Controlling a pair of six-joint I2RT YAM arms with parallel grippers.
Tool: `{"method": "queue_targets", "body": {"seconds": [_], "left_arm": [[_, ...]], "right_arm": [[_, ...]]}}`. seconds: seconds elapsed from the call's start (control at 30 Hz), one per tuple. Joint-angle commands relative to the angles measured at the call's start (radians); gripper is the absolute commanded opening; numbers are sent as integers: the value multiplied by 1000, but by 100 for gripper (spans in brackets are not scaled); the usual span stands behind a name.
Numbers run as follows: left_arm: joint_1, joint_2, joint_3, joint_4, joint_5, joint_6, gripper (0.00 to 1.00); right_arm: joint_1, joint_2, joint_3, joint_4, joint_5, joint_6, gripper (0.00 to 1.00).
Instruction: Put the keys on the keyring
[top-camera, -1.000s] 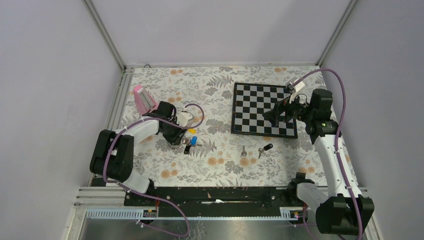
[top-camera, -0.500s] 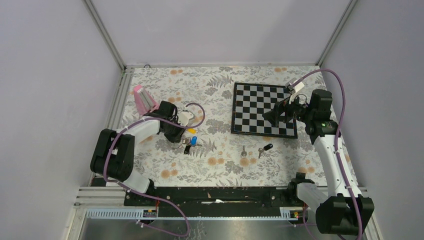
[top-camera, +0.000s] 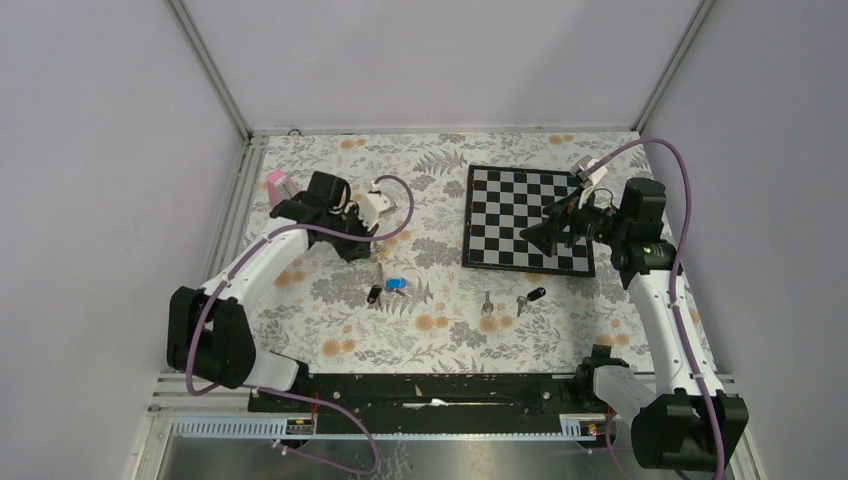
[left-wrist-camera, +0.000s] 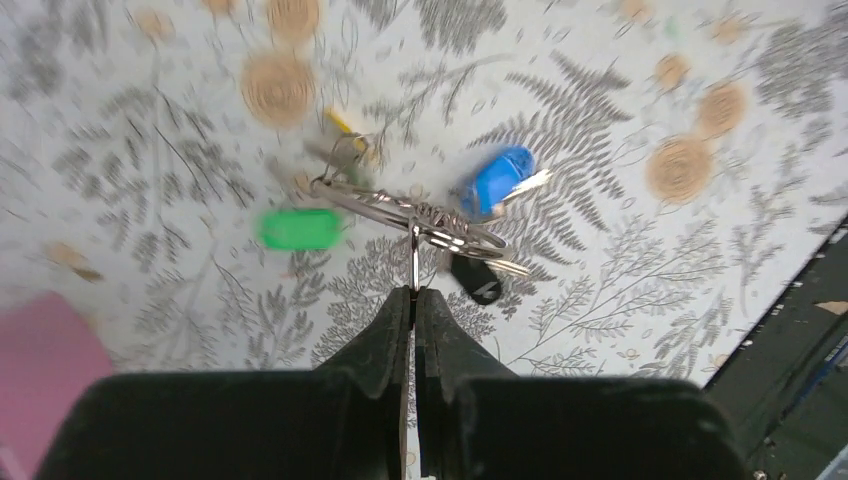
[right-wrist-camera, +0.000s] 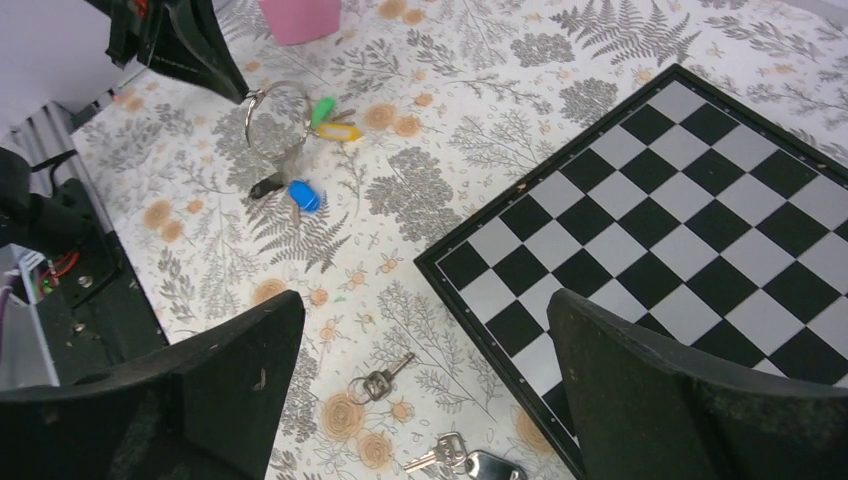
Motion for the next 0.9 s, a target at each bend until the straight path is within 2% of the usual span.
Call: {"method": "queue_targets", "body": {"seconds": [0.0,0.2,0.33,0.47,0.57,0.73,0.87], "left_arm": [[-57,-58,165,-151,70,57,0],[-150,-44,338,-238,68,48,0],[-226,6,450,-291,65,43,0],[-320,62,536,-321,68,18,0],[-368,93,568,-308,99,-11,0],[-421,118,576,-215,85,-87,0],[-443,125,581,-171,59,-118,0]], "right_arm": [[12,10,42,126,-102,113,99],[137,69,73,194,-125,141,99],[259,125,112,180,-111,77,99],[337,165,120,248,-131,70,92],[365,193,95,391,-167,156,87],[389,235,-21,717,-208,451,81],[389,249,-74,800,-161,553,76]]}}
